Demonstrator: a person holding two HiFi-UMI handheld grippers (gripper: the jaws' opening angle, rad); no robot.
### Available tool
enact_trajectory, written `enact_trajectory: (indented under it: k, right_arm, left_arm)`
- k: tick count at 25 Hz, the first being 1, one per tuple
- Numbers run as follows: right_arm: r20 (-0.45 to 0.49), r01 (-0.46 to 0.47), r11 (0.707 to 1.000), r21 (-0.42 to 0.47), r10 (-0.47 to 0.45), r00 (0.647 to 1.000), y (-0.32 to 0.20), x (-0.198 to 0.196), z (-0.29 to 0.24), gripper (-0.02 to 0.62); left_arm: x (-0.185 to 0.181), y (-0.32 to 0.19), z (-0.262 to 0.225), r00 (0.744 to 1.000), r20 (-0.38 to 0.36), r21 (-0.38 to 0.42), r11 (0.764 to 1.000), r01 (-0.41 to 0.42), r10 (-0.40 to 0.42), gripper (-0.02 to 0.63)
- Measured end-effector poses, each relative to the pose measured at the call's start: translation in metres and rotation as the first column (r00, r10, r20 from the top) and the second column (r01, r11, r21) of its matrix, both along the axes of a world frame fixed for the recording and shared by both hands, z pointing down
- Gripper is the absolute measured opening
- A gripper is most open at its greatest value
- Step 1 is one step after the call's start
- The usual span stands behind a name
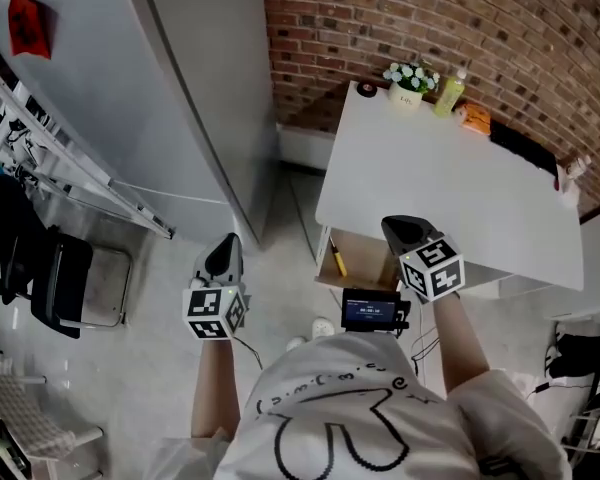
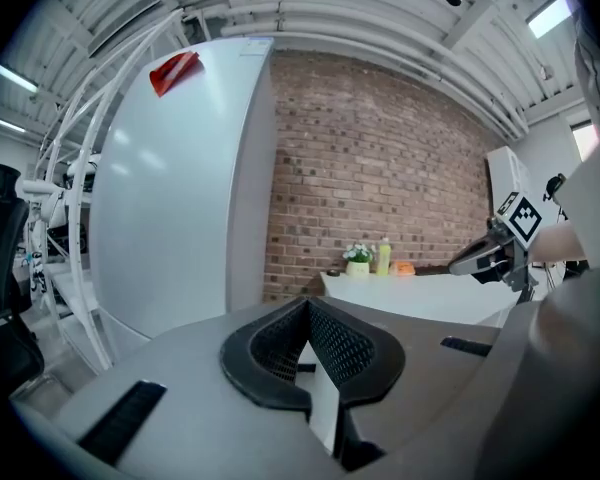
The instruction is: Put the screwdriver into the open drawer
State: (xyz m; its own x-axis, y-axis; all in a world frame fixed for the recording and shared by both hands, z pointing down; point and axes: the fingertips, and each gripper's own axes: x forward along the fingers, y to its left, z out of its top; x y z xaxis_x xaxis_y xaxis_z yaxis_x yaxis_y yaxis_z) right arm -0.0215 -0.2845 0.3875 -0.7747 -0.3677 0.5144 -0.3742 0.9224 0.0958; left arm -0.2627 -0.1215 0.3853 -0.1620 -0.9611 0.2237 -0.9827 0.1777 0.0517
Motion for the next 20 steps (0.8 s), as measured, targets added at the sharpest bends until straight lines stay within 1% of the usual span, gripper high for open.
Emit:
enact_trajectory:
  k: [10,16,20]
  right_arm:
    - [0.162,-0.036,0.993,0.110,0.018,0.987,-0.002,0.007,-0.046,0.018]
    - [0.191,-0.064,0.989,0.132,0.038,0.981,-0.007,0.013,-0.059,0.018]
    - [0.197,-0.075,0.989,0.128,0.048,0.979,-0.006,0.017,-0.059,0.018]
  left_arm:
    - [0.001,-0.012,-0.039,0.998,0.066,0.079,0.997,-0.006,0.000,0.008]
    - [0.005,-0.021,-0.053,0.996,0.084,0.105,0.994,-0.024,0.015,0.008]
    - [0.009,-0.024,-0.055,0.995,0.091,0.102,0.994,-0.042,0.032,0.008]
